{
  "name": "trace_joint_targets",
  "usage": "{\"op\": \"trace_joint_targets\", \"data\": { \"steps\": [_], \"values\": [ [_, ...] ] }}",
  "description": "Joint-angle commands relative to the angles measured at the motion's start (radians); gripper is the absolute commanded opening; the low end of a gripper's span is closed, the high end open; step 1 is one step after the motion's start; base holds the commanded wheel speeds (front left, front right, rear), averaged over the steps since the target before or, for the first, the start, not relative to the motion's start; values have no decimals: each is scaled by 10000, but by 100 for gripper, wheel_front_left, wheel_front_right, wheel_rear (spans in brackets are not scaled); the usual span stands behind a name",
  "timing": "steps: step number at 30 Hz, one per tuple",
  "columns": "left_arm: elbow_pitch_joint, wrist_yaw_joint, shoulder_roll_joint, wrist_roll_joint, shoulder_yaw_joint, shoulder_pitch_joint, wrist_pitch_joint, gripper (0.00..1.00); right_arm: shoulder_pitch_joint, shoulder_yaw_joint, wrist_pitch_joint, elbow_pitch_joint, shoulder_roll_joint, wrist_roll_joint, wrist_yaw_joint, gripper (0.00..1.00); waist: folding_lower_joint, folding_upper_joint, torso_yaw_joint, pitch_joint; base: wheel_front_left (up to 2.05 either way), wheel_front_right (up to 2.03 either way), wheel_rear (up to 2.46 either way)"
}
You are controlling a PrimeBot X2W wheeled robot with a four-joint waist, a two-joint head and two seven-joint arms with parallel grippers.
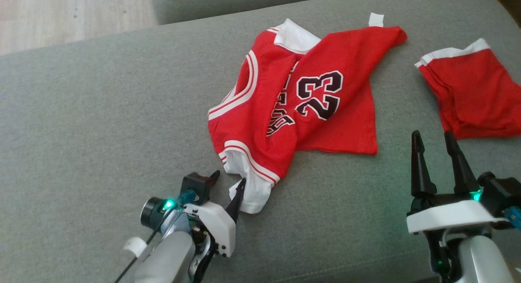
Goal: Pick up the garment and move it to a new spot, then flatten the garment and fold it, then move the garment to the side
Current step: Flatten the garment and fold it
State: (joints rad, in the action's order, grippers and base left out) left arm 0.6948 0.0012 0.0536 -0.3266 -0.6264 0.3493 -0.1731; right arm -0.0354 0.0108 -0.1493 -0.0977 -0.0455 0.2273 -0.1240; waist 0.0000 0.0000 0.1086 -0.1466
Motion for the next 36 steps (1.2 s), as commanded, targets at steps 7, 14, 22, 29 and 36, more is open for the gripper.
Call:
{"op": "trace_joint_targets", "data": {
  "steps": [7, 14, 22, 29, 36],
  "values": [
    [386, -3, -27, -215, -76, 890, -285, 100, -472, -223, -96, 318, -47, -40, -67, 100, 0, 0, 208, -116, 0, 0, 0],
    [455, 40, -31, -714, -661, 1130, -441, 0, -539, -202, -130, 243, -47, -31, -67, 100, 0, 0, 235, -178, 0, 0, 0],
    [347, 988, 117, -675, -154, 1448, -848, 0, -489, -129, -181, 129, -47, -40, -67, 100, 0, 0, 10, 77, 0, 0, 0],
    [-991, 1582, 722, -273, 648, 1235, -883, 0, -337, -65, -194, 70, -47, -50, -67, 100, 0, 0, -468, 464, 0, 0, 0],
    [-2078, 2078, 1334, 327, 1186, 995, -885, 0, -291, -145, -214, 32, -47, 46, -67, 100, 0, 0, -932, 563, 0, 0, 0]
  ]
}}
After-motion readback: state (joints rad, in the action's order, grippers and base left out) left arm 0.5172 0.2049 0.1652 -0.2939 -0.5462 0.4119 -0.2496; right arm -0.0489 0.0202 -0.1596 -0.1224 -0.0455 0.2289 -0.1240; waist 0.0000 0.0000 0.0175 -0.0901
